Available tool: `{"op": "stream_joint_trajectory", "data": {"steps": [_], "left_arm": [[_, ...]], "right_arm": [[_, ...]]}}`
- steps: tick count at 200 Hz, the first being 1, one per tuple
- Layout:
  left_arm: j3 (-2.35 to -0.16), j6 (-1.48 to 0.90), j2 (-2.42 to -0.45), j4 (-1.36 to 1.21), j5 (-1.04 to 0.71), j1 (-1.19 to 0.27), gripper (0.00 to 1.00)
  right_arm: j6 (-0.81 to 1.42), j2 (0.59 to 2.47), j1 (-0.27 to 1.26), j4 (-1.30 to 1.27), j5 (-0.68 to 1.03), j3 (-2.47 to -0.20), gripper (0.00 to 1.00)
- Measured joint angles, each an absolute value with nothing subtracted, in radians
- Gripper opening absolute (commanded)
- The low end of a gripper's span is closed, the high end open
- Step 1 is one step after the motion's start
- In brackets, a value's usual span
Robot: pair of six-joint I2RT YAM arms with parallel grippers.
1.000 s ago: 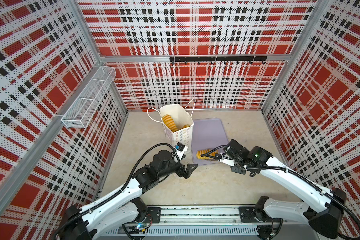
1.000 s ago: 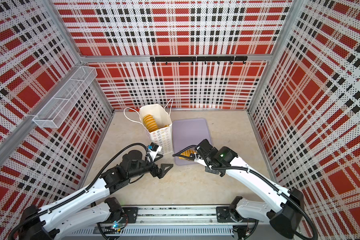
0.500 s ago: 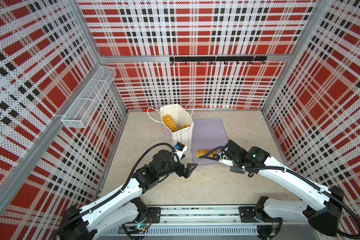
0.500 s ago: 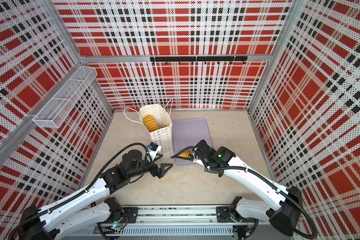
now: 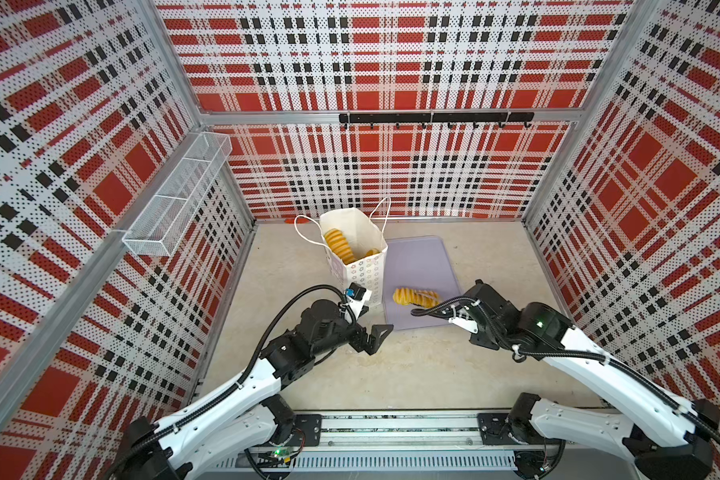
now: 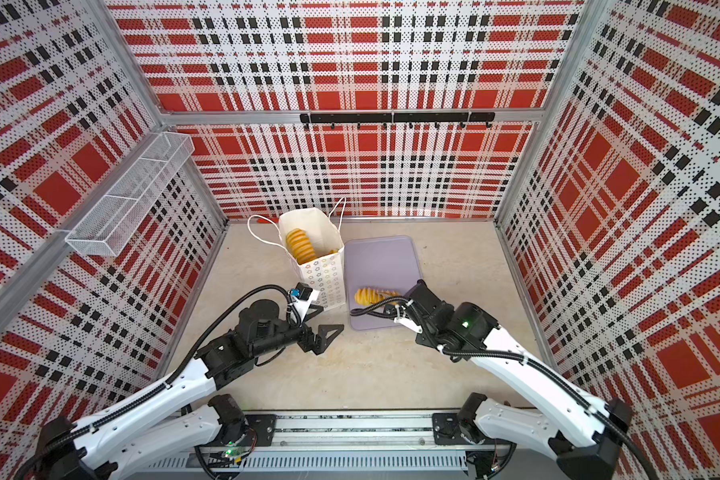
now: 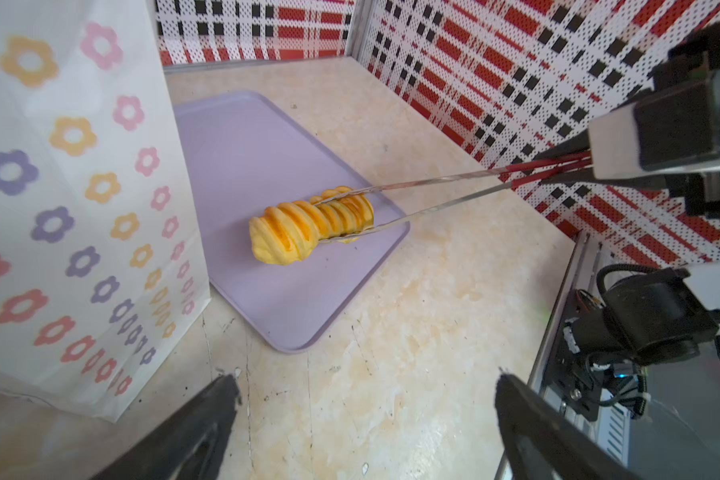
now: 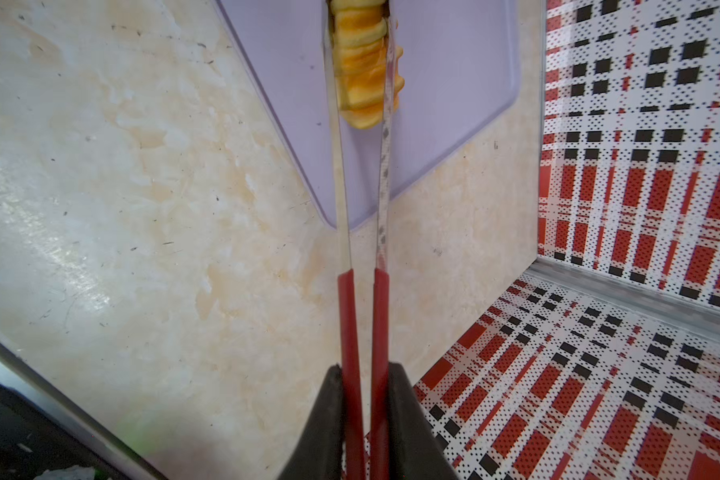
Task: Place the fake bread into the paper bag
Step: 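Lift the striped roll and carry it over the bag with the right tongs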
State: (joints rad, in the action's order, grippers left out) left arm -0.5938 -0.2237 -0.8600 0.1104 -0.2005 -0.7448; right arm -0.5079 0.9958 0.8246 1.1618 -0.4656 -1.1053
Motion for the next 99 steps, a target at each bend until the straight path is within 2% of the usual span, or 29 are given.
{"op": "stream_joint_trajectory", "data": {"steps": [99], "left_arm": [[-0.587, -0.276, -0.6, 0.084, -0.208, -0.576, 1.0]], "right_arm": [[-0.426, 0.691, 0.825, 1.132, -0.41, -1.164, 0.19]]}}
